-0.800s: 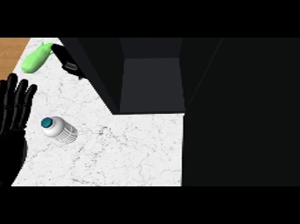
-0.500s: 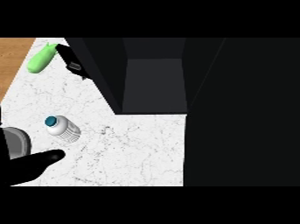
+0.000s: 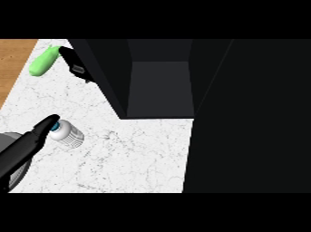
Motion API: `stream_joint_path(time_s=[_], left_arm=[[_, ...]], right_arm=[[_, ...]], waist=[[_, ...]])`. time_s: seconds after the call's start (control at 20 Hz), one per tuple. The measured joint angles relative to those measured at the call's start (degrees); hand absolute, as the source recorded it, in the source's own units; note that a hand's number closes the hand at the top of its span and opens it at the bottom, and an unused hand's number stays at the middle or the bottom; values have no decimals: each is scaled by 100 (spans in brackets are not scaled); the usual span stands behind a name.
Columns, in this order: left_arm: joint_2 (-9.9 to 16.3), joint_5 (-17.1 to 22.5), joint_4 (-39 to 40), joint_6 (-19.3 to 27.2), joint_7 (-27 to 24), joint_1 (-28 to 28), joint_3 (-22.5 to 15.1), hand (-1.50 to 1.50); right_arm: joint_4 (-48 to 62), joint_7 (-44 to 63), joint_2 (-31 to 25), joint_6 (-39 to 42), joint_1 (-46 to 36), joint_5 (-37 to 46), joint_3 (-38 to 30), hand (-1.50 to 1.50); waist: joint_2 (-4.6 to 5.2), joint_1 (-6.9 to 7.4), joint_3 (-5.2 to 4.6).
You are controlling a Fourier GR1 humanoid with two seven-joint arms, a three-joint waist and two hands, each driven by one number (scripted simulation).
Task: Pick up the bottled water, place it into the cabinet and close the cabinet
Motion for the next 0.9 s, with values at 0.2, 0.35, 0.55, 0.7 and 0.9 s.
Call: stream_joint_path(time_s=[0.2, 0.35, 0.55, 0.7, 0.9], left_arm=[[-14, -1122, -492, 316, 1055, -51, -489, -150], [-20, -1931, -784, 428, 1747, -31, -932, -150], [-6, -2704, -862, 326, 2661, -226, -1262, -150], [2, -3057, -915, 239, 3056, -258, -1416, -150], [2, -3391, -949, 252, 3273, -170, -1593, -150]], right_arm=[[-593, 364, 72, -111, 346, 226, 512, -150], [-871, 622, 125, -236, 425, 407, 826, -150], [-894, 605, 175, -369, 577, 476, 1193, -150], [-949, 814, 222, -567, 512, 529, 1454, -150], [-951, 884, 204, -769, 478, 620, 1677, -150]], waist=[[-2, 13, 4], [1, 25, 2], [3, 28, 2], [-1, 37, -1], [-1, 40, -3]])
